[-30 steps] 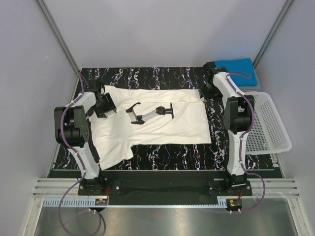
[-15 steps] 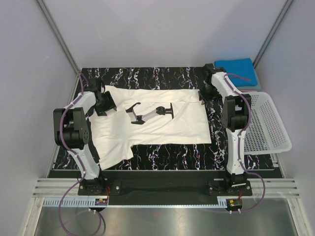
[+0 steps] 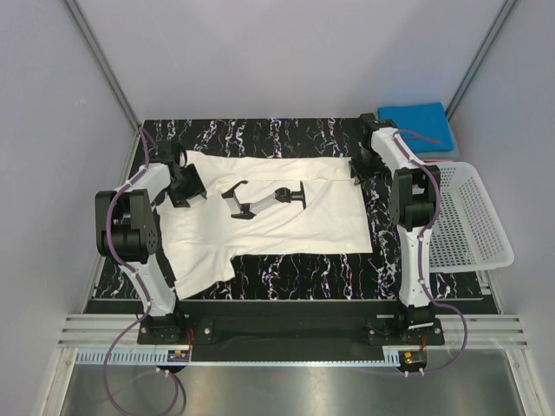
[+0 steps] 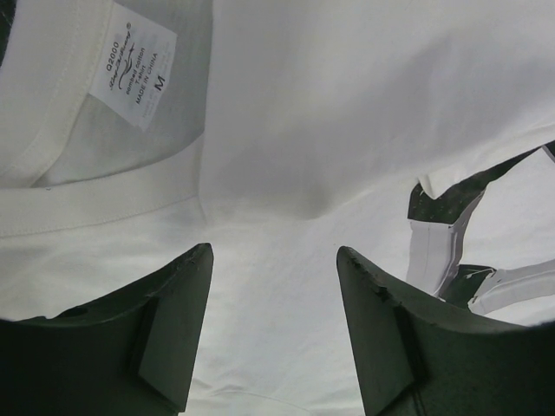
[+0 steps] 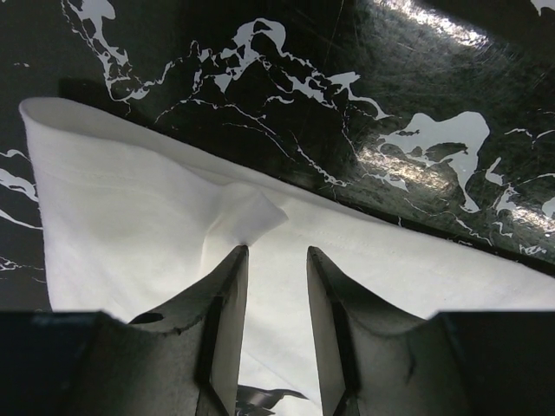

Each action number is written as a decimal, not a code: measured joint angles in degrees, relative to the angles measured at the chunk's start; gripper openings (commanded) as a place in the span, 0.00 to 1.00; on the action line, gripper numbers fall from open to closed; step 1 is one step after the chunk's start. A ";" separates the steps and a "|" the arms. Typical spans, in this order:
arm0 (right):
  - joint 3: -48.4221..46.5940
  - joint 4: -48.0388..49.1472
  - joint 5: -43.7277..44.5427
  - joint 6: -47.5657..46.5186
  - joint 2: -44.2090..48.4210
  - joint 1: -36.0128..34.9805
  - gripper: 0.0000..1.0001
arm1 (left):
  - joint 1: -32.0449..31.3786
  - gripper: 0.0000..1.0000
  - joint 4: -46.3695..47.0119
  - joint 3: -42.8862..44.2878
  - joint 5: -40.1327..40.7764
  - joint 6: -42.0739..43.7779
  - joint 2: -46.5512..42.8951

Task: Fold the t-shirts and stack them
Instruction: Flatten the tshirt out

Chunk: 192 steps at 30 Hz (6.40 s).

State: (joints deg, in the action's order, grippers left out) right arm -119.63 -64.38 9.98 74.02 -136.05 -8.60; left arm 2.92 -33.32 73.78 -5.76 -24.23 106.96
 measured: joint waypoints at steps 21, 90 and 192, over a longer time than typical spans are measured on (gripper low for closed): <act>-1.16 -0.02 1.40 1.55 0.00 0.00 0.42 | 0.20 0.62 -0.15 -0.33 0.50 0.02 -0.92; 4.44 7.82 0.85 1.42 0.46 0.02 0.00 | 2.89 0.37 3.72 -2.80 -0.90 2.43 -1.79; -2.12 45.42 -4.37 -55.82 2.84 2.64 0.00 | 4.70 0.00 33.53 29.05 10.88 -17.25 10.23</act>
State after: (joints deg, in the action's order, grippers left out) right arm -121.75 -18.96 5.61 18.20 -133.21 -5.96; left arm 7.62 0.21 102.83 5.13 -41.47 117.19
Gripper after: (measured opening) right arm 0.010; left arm 0.007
